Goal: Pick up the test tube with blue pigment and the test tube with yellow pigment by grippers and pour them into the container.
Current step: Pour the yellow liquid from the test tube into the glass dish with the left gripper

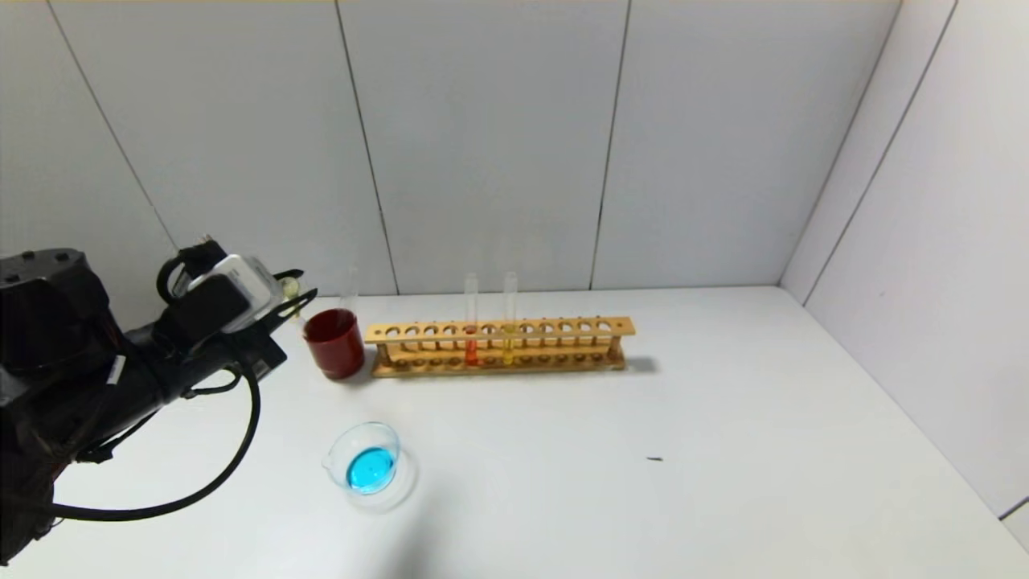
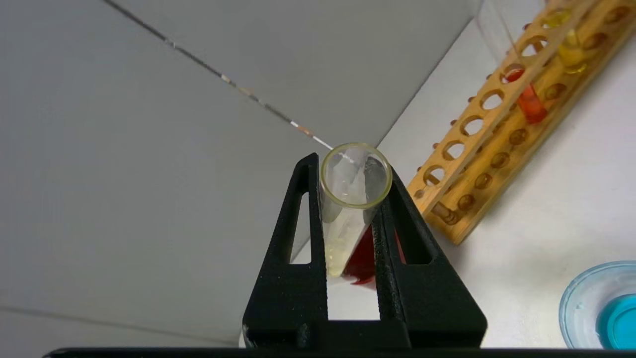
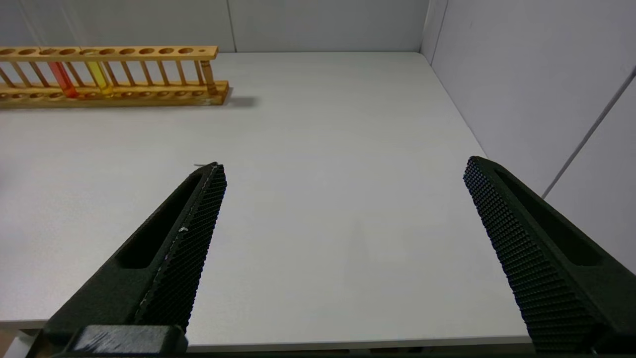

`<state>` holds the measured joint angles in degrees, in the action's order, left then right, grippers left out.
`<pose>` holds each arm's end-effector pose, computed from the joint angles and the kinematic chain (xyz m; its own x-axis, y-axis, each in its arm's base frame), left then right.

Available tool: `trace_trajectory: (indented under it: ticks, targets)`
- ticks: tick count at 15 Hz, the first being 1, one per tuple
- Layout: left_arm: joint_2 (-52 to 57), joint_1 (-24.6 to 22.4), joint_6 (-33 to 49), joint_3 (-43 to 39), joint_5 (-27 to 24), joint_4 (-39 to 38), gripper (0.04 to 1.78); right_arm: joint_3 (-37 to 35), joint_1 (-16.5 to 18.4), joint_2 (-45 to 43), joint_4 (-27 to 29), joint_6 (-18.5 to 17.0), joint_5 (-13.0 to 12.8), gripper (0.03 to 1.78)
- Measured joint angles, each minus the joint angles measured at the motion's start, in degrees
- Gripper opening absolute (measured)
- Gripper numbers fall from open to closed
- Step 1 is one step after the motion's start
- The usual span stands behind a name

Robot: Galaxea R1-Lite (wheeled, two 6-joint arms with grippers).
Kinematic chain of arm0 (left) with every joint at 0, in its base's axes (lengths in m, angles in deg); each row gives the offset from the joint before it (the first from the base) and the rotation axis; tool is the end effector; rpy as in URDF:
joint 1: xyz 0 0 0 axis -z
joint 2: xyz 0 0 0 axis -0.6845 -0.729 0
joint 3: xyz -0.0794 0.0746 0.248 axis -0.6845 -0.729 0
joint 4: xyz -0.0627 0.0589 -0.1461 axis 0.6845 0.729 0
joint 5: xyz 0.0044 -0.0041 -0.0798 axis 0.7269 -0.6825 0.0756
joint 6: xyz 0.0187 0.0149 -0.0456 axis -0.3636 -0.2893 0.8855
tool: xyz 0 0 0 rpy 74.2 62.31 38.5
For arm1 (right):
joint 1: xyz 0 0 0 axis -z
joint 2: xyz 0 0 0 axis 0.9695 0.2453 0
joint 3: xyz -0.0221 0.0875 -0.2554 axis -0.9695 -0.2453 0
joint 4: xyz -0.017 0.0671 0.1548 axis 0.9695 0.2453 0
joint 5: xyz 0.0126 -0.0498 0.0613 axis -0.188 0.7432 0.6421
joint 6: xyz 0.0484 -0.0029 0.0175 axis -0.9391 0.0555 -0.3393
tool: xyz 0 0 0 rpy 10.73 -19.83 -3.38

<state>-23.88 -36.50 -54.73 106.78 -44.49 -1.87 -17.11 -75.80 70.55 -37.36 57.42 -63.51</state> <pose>0.2608 -0.0458 0.1654 0.9147 -0.4038 -0.0149 0.2802 0.6073 0.7434 0.0125 0.0002 0.0749 1.0000 0.0039 -0.0043 -0.0039 1.0000 0.0046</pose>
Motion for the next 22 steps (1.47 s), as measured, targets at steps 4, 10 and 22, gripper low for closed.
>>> trace_trajectory:
  ticks: [4,10,22]
  targets:
    - [-7.00,0.79,-2.54,-2.86,-1.38,-13.47,0.31,0.00,0.00,0.00,0.02,0.00,0.00,1.75]
    - [-10.89,0.85,-13.51,-3.97,-3.24,-17.12,0.31,0.00,0.00,0.00,0.02,0.00,0.02,1.75]
    - [-18.10,-6.83,-31.28,-4.71,-19.68,-20.75,0.31,0.00,0.00,0.00,0.02,0.00,0.00,1.75]
